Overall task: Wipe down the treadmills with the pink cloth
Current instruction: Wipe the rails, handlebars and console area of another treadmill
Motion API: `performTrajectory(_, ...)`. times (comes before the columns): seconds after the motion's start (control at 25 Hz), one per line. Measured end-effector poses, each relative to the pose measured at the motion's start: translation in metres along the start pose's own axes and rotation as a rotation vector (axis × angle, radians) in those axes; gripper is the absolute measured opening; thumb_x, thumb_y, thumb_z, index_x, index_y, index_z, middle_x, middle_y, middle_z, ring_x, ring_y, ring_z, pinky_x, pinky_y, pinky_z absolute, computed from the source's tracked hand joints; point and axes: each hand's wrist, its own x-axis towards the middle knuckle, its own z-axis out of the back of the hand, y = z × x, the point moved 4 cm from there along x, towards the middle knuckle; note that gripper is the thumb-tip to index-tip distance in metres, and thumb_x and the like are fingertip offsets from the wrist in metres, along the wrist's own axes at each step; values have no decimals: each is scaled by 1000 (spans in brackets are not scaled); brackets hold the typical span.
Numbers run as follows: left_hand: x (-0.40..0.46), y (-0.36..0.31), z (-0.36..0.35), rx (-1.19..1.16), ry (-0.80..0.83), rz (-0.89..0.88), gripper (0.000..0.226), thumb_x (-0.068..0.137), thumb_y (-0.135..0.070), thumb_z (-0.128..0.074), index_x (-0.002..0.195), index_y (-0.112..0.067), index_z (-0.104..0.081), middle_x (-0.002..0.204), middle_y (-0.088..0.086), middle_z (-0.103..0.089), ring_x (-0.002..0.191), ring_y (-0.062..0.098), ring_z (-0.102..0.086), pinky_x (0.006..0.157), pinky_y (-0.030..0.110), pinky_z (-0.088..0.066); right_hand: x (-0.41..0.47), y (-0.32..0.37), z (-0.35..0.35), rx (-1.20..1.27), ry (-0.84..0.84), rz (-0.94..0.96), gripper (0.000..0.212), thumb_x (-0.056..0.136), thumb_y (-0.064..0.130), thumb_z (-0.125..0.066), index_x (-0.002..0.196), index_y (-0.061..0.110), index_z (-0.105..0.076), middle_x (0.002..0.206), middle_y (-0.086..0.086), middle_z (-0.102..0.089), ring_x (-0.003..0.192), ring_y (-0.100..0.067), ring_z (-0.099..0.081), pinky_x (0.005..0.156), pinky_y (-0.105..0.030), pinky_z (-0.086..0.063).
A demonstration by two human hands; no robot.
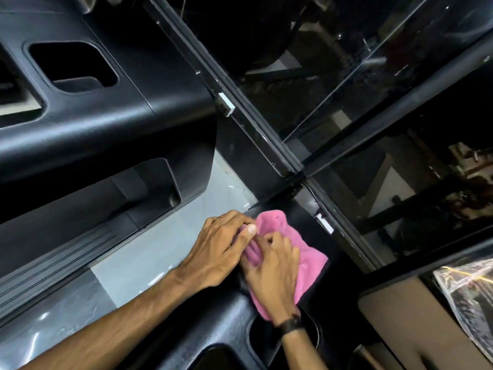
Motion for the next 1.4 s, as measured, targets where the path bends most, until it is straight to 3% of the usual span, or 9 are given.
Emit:
performTrajectory(0.08,0,5,-3,11,8,30,40,99,-55,-29,106,-33,-62,103,-18,-60,100,0,-57,97,39,-43,-5,-17,7,37,-46,36,40,86,55,-59,122,39,-66,97,7,-52,92,-18,-48,84,-38,-35)
performTrajectory(0.28,-18,12,-14,82,88,99,54,92,-65,-24,110,-30,-61,109,-19,-57,104,1,-53,102,39,-39,68,-71,6,-62,-75,-370,52,86,50,-65,131,25,-64,114,-11,-61,113,-35,-52,99,-47,-34)
performTrajectory(0.44,-22,18,-13,81,46,114,53,95,-61,-19,112,-31,-60,108,-18,-56,106,2,-54,101,38,-37,-1,-18,6,-21,-83,-145,48,84,53,-58,128,35,-62,98,5,-51,97,-21,-48,84,-37,-33)
performTrajectory(0.56,-25,19,-12,62,-7,118,51,96,-60,-20,110,-31,-59,104,-16,-55,101,2,-54,99,37,-39,-11,-34,14,37,-99,-45,47,82,56,-58,123,35,-66,98,8,-50,94,-16,-47,84,-31,-30)
performTrajectory(0.76,-37,8,-9,112,64,130,60,92,-65,-13,115,-32,-58,112,-18,-56,107,1,-49,103,32,-34,46,-108,19,-30,-116,-385,62,80,63,-51,130,29,-63,122,-5,-55,113,-33,-51,99,-48,-36)
performTrajectory(0.96,-40,9,-4,180,75,144,71,91,-66,-6,126,-29,-55,122,-16,-54,121,6,-44,108,30,-26,-54,-63,24,-4,-89,-218,64,84,63,-46,136,27,-60,142,-2,-53,130,-28,-47,106,-44,-33)
performTrajectory(1.08,-41,8,-6,209,86,131,73,91,-66,-5,129,-27,-55,125,-15,-54,124,6,-43,110,30,-24,-1,-88,17,-68,-12,-239,75,83,69,-37,145,29,-50,155,-3,-43,142,-26,-37,120,-47,-21)
performTrajectory(1.24,-49,3,-12,202,96,139,76,91,-67,-4,132,-27,-54,129,-16,-54,125,4,-43,112,29,-22,54,-106,12,-31,69,-361,74,85,62,-35,151,30,-40,160,-5,-35,149,-22,-27,123,-49,-12)
performTrajectory(1.4,-57,0,-17,148,62,179,80,88,-69,-2,137,-27,-50,135,-14,-54,129,4,-41,116,34,-20,-51,-64,17,-47,21,-136,71,88,51,-36,155,26,-32,164,1,-24,152,-18,-20,124,-42,0)
